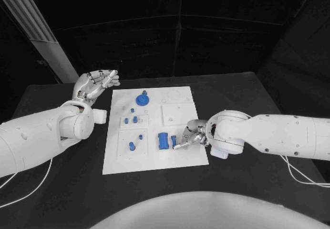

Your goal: Assemble the parts on the task board

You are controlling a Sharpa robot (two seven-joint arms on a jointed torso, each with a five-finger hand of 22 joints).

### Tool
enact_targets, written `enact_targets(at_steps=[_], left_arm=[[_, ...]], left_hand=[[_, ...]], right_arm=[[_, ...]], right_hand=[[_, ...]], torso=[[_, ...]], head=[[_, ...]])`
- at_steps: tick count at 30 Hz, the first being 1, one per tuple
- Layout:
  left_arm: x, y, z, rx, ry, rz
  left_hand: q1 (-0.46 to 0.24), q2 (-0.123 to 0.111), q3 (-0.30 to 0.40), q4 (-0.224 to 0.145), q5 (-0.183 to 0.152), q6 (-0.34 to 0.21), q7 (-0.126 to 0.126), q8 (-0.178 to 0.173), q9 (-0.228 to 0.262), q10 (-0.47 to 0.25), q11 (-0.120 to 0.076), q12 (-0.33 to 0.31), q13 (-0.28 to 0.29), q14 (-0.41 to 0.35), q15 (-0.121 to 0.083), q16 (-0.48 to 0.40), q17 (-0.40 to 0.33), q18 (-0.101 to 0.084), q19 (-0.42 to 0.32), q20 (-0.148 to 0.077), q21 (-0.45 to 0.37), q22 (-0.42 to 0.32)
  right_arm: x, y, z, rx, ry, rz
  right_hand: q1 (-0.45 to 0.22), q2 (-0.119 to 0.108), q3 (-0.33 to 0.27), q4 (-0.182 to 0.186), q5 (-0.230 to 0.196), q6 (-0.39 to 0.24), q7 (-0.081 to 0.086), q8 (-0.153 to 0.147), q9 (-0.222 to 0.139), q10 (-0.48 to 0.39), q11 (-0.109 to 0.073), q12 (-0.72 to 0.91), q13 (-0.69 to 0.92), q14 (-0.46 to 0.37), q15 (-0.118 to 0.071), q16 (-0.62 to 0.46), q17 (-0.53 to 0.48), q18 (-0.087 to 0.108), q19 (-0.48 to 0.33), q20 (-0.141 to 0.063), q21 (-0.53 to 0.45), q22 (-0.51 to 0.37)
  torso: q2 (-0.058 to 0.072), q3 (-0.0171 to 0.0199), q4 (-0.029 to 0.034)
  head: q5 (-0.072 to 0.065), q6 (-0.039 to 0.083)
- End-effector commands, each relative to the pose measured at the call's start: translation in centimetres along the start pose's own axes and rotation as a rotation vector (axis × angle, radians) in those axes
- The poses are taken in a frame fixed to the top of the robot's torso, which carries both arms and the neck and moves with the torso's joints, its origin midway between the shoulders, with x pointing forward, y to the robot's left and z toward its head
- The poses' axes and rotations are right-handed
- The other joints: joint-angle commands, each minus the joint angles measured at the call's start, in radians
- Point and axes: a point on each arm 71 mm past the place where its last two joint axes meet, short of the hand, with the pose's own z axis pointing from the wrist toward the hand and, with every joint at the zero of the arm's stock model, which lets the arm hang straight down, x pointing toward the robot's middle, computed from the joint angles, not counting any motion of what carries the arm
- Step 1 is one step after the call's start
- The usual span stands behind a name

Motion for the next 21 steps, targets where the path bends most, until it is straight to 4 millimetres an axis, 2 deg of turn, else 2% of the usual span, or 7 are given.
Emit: enact_targets(at_steps=[1,5,8,14,17,20,21], left_arm=[[0.1,-0.8,0.0,0.108,0.01,-0.008],[0.0,-0.8,0.0,0.109,0.01,-0.008],[0.0,-0.8,0.0,0.109,0.01,-0.008],[0.0,-0.8,0.0,0.11,0.011,-0.009],[0.1,-0.8,0.0,0.112,0.012,-0.01],[0.3,-0.9,0.0,0.117,0.014,-0.012],[0.3,-0.8,0.0,0.119,0.016,-0.013]], left_hand=[[0.003,0.01,-0.006,0.001,0.005,-0.004,0.044,0.006,-0.001,-0.007,0.003,0.004,-0.002,-0.009,0.0,0.007,-0.001,0.001,-0.001,0.0,-0.005,-0.002],[0.003,0.01,-0.006,0.001,0.005,-0.004,0.044,0.006,-0.001,-0.007,0.003,0.004,-0.002,-0.009,0.0,0.007,-0.001,0.001,-0.001,0.0,-0.005,-0.002],[0.003,0.01,-0.006,0.001,0.005,-0.004,0.044,0.006,-0.001,-0.007,0.003,0.004,-0.002,-0.009,0.0,0.007,-0.001,0.001,-0.001,0.0,-0.005,-0.002],[0.003,0.011,-0.007,0.001,0.005,-0.004,0.044,0.007,-0.001,-0.008,0.003,0.005,-0.002,-0.01,0.0,0.008,-0.003,0.001,-0.001,0.0,-0.006,-0.002],[0.003,0.011,-0.008,0.001,0.005,-0.004,0.045,0.007,-0.001,-0.008,0.003,0.005,-0.002,-0.01,0.0,0.008,-0.003,0.001,-0.002,0.0,-0.006,-0.002],[-0.002,0.01,-0.012,0.002,0.004,-0.006,0.046,0.008,-0.002,-0.012,0.004,0.006,-0.002,-0.012,0.001,0.011,-0.007,0.001,-0.002,0.001,-0.006,-0.002],[-0.006,0.011,-0.015,0.002,0.004,-0.008,0.047,0.009,-0.002,-0.014,0.005,0.007,-0.002,-0.013,0.001,0.012,-0.009,0.001,-0.002,0.001,-0.006,-0.002]], right_arm=[[-0.2,0.2,-0.2,-0.042,-0.031,0.019],[-0.6,0.5,-0.6,-0.112,-0.087,0.075],[-1.3,0.7,-1.0,-0.208,-0.161,0.165],[-2.8,0.6,-2.3,-0.365,-0.325,0.351],[-4.0,0.5,-3.3,-0.472,-0.418,0.455],[-5.1,0.6,-3.9,-0.578,-0.488,0.533],[-5.5,0.7,-4.1,-0.616,-0.515,0.555]], right_hand=[[0.049,0.053,-0.027,0.009,-0.014,0.01,0.002,-0.004,0.004,0.108,-0.001,-0.005,0.253,0.106,-0.001,0.002,0.263,-0.007,0.106,0.0,0.003,0.263],[0.013,0.037,-0.053,0.012,-0.021,0.012,0.003,-0.009,0.007,0.108,0.001,-0.005,0.253,0.106,0.0,0.002,0.263,-0.007,0.106,0.002,0.003,0.263],[-0.025,0.028,-0.079,0.012,-0.025,-0.004,0.009,-0.025,0.005,0.108,0.005,-0.005,0.253,0.106,0.001,0.002,0.263,-0.007,0.106,0.002,0.003,0.263],[-0.072,0.019,-0.116,0.012,-0.026,-0.074,0.044,-0.118,-0.059,0.108,0.033,-0.005,0.253,0.106,0.014,0.002,0.263,-0.007,0.106,0.01,0.003,0.263],[-0.07,0.024,-0.121,0.01,-0.026,-0.102,0.067,-0.175,-0.114,0.108,0.053,-0.005,0.253,0.106,0.037,0.002,0.263,-0.007,0.106,0.028,0.003,0.263],[-0.051,0.029,-0.117,0.008,-0.024,-0.139,0.09,-0.215,-0.153,0.108,0.074,-0.005,0.253,0.106,0.061,0.002,0.263,-0.007,0.105,0.047,0.003,0.263],[-0.048,0.032,-0.117,0.01,-0.025,-0.163,0.107,-0.231,-0.175,0.108,0.089,-0.005,0.253,0.106,0.078,0.002,0.263,0.0,0.085,0.062,-0.027,0.252]], torso=[[0.001,0.0004,0.0003],[0.001,0.0009,0.0],[0.0,0.0004,-0.0009],[0.0,-0.0003,-0.0004],[-0.001,-0.0012,0.0011],[-0.001,-0.0013,0.0029],[-0.001,-0.0004,0.0018]], head=[[0.003,0.0],[0.004,0.0],[0.007,0.0],[0.009,0.0],[0.009,0.0],[0.007,0.0],[0.008,0.0]])
